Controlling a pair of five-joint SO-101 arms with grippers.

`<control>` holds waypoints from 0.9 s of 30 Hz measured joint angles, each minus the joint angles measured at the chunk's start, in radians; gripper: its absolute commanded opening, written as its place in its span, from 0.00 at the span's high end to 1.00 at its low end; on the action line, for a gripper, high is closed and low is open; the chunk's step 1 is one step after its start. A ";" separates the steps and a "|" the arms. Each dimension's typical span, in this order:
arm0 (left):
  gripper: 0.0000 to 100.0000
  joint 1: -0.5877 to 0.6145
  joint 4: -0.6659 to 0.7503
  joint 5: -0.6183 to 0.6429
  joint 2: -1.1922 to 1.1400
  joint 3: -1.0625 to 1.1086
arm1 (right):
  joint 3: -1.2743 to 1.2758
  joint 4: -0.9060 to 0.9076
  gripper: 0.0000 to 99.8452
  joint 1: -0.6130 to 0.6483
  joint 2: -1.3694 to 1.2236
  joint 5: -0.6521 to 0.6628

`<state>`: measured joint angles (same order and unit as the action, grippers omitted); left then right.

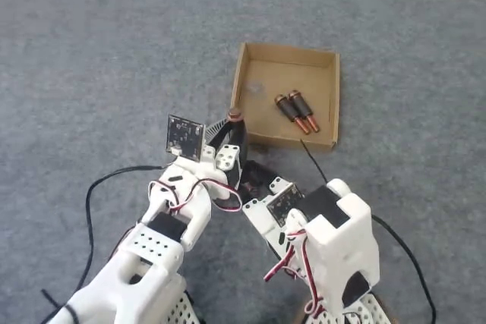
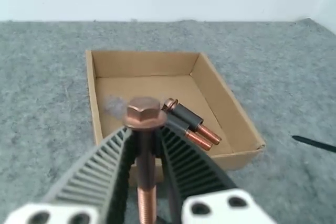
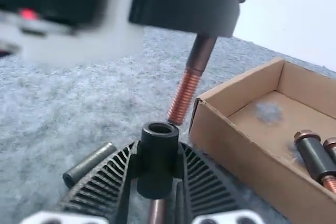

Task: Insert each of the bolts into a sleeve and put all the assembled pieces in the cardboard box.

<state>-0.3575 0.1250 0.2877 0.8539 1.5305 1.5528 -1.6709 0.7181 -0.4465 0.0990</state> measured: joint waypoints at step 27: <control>0.99 0.000 0.002 0.000 0.000 0.034 | 0.000 0.000 0.99 -0.015 0.002 0.000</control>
<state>-0.3575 0.1266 0.2877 0.8539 1.5643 1.5528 -1.6709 0.7027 -0.4450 0.0990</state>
